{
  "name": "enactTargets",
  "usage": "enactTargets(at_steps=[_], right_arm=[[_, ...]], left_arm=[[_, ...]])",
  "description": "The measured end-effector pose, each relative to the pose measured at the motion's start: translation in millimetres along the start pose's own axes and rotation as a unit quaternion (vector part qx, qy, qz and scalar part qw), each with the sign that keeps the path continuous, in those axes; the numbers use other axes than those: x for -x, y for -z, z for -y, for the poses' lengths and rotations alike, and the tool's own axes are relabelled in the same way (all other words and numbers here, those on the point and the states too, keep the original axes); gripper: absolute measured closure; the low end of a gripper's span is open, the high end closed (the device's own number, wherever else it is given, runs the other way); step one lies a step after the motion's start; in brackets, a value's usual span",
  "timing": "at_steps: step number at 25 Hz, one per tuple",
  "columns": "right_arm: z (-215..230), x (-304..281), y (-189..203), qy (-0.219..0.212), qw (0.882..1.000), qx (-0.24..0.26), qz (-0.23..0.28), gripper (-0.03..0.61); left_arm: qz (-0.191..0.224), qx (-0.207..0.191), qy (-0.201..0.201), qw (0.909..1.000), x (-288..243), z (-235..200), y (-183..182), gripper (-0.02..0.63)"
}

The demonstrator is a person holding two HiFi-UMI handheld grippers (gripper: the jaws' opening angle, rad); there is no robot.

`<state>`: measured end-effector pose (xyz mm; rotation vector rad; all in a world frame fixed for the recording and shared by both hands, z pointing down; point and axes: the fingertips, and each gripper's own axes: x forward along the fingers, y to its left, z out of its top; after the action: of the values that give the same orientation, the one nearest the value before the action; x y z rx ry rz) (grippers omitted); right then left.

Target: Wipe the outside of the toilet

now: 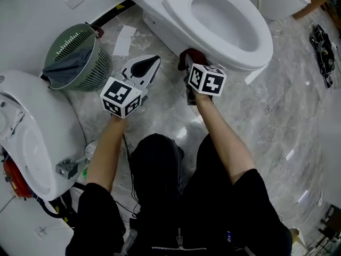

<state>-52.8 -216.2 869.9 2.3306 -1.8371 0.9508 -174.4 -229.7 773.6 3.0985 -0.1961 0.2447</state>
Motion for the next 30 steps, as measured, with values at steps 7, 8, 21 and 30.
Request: enactTargets(at_steps=[7,8,21,30], right_arm=[[29,36,6,-0.003,0.999,0.037,-0.013,0.494],[34,41,7,-0.005,0.999,0.046,-0.017,0.494],[110,102,11,0.016,0.995,0.086,-0.049,0.495],[150,122,5,0.045,0.993,0.096,-0.049,0.495]], left_arm=[[0.003,-0.009,0.019,0.9998,-21,29,-7,0.611],[0.003,-0.011,0.021,0.9997,-24,34,-9,0.611],[0.005,-0.026,0.039,0.9989,-47,72,-20,0.611],[0.003,-0.032,0.040,0.9987,-52,80,-25,0.611]])
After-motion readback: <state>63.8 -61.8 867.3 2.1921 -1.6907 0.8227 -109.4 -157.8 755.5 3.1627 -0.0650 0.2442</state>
